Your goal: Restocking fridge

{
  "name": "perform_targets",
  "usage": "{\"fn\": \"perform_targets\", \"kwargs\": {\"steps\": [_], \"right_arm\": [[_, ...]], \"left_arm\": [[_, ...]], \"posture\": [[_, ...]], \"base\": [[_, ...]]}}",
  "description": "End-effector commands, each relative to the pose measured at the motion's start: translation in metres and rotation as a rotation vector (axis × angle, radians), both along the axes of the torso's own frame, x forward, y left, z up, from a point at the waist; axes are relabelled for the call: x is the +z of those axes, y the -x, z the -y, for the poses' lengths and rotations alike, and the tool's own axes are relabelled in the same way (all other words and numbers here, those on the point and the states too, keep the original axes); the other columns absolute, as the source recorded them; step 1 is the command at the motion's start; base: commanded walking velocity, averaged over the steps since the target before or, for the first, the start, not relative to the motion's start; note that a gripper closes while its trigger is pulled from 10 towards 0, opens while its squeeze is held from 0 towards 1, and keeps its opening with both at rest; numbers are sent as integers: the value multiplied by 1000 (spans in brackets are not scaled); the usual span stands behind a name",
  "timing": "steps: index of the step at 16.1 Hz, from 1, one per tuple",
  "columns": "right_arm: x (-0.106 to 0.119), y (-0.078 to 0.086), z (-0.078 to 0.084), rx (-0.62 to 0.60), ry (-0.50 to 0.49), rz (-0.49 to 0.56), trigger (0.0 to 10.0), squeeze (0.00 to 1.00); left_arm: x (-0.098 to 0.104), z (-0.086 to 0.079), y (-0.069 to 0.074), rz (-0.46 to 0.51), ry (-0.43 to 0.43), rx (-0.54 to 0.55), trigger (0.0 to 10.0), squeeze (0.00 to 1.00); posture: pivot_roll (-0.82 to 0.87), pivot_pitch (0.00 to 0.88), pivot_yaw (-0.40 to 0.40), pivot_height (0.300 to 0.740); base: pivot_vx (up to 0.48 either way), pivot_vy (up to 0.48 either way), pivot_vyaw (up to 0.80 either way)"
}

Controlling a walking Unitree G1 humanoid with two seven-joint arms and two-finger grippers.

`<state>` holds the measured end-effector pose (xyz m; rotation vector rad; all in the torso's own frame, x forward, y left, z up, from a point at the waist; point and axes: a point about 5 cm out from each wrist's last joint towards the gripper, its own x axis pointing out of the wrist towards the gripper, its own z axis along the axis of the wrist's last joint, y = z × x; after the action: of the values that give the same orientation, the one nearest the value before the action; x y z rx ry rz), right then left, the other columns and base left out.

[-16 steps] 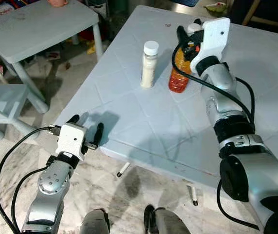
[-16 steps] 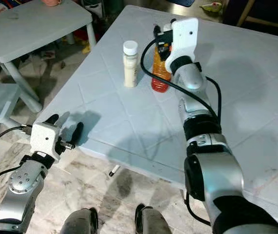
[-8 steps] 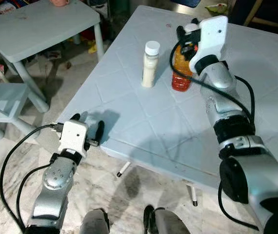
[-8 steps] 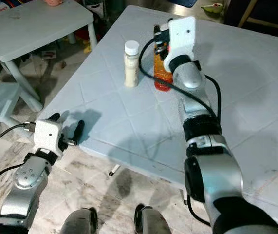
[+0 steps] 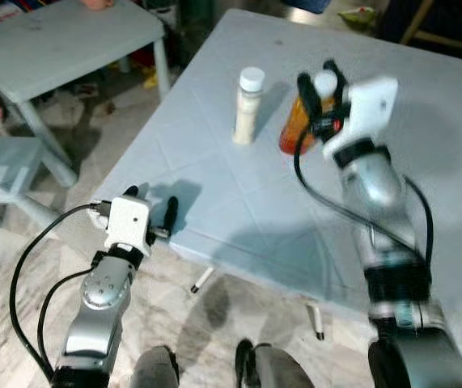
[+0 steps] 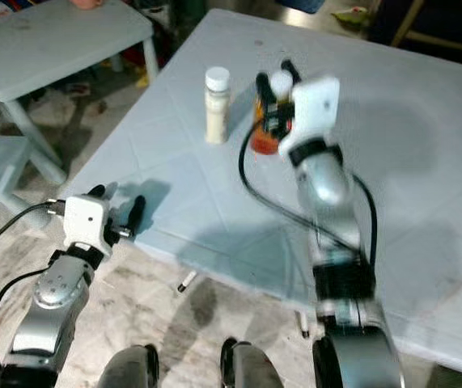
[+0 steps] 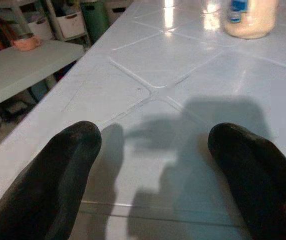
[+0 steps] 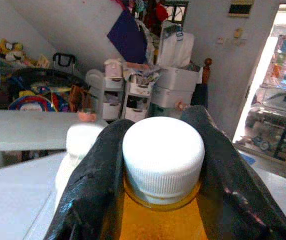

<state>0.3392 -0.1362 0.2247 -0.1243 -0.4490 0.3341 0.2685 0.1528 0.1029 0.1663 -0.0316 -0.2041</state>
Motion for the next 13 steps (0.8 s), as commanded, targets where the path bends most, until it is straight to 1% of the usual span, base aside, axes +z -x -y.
{"fn": "perform_targets", "kwargs": {"steps": [1,2,3,4,6,9,11,13], "right_arm": [[-22,4,-7,21,7,-101,10000,0],[-31,12,-12,-15,-55,-129,10000,0],[-31,17,-14,-22,-68,-130,10000,0],[-30,19,-16,-38,-89,-126,10000,0],[-32,21,-17,-65,-146,-150,10000,0],[-18,17,-15,-55,-114,-100,10000,0],[-13,14,-16,-52,-110,-89,10000,0],[-9,12,-19,-38,-115,-82,10000,0]], "left_arm": [[-9,3,2,-38,-4,-8,10000,0],[-12,4,1,-47,4,-5,10000,0],[-13,4,0,-48,4,-5,10000,0],[-13,4,-2,-46,4,-3,10000,0],[-12,3,-5,-40,3,-2,10000,0],[-12,4,-8,-31,4,-1,10000,0],[-13,7,-8,-29,7,-2,10000,0],[-14,9,-8,-27,11,-2,10000,0]], "posture": [[101,132,-42,740],[98,118,-40,740],[98,118,-40,740],[97,106,-36,740],[94,95,-39,740],[89,78,-50,740],[95,70,-58,740],[99,65,-61,740]], "base": [[-259,0,0],[-289,0,0],[-292,0,0],[-289,0,0],[-291,0,0],[-291,0,0],[-289,0,0],[-287,0,0]]}}
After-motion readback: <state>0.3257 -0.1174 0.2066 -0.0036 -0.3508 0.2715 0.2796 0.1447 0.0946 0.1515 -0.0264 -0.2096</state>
